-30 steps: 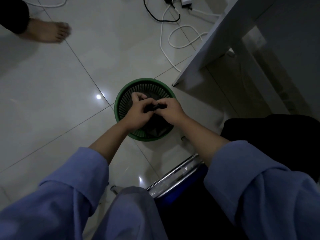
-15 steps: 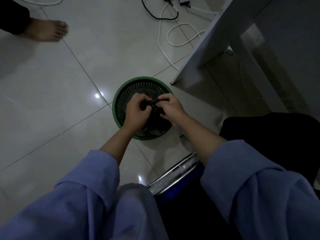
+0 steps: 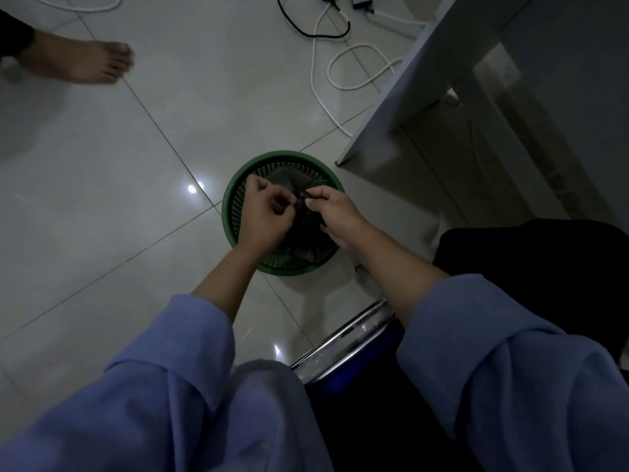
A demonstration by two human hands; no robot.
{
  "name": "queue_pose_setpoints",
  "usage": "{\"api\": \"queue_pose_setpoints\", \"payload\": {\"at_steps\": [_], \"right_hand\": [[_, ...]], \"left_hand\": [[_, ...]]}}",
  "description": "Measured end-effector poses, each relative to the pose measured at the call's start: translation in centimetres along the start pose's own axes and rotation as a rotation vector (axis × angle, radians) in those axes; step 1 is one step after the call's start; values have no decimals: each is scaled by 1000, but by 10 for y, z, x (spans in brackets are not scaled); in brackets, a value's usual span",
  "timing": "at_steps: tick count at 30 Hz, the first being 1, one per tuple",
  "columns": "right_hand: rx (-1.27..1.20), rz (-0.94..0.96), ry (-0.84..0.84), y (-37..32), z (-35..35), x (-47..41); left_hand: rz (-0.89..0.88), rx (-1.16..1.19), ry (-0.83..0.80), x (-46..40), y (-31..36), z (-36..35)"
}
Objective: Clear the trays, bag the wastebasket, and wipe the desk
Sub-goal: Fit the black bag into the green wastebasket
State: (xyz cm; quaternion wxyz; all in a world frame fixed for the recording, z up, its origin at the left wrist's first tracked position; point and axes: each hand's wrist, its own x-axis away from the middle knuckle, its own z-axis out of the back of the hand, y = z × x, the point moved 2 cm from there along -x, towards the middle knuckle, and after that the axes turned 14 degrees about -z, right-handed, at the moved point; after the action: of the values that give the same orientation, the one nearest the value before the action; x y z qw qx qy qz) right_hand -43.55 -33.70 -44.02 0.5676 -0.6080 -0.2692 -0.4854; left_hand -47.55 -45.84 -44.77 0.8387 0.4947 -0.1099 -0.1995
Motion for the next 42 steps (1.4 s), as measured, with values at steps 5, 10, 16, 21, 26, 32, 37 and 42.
{"api": "queue_pose_setpoints", "payload": {"at_steps": [5, 10, 16, 21, 26, 32, 37, 42], "right_hand": [[47, -3, 4, -2, 0, 5], [44, -5, -24, 0, 2, 6], [262, 177, 167, 4, 7, 1], [464, 382, 279, 3, 1, 3], [769, 446, 197, 6, -9, 10], [794, 519, 232, 3, -19, 6], [787, 468, 195, 8, -27, -1], [697, 411, 223, 14, -31, -2]], "left_hand": [[127, -20, -88, 6, -8, 0], [89, -36, -130, 9, -5, 1], [23, -15, -111, 15, 1, -5], [27, 21, -80, 17, 0, -6], [118, 98, -23, 13, -10, -3], [147, 129, -21, 17, -11, 2], [176, 141, -45, 22, -14, 7], [281, 221, -4, 26, -25, 4]]}}
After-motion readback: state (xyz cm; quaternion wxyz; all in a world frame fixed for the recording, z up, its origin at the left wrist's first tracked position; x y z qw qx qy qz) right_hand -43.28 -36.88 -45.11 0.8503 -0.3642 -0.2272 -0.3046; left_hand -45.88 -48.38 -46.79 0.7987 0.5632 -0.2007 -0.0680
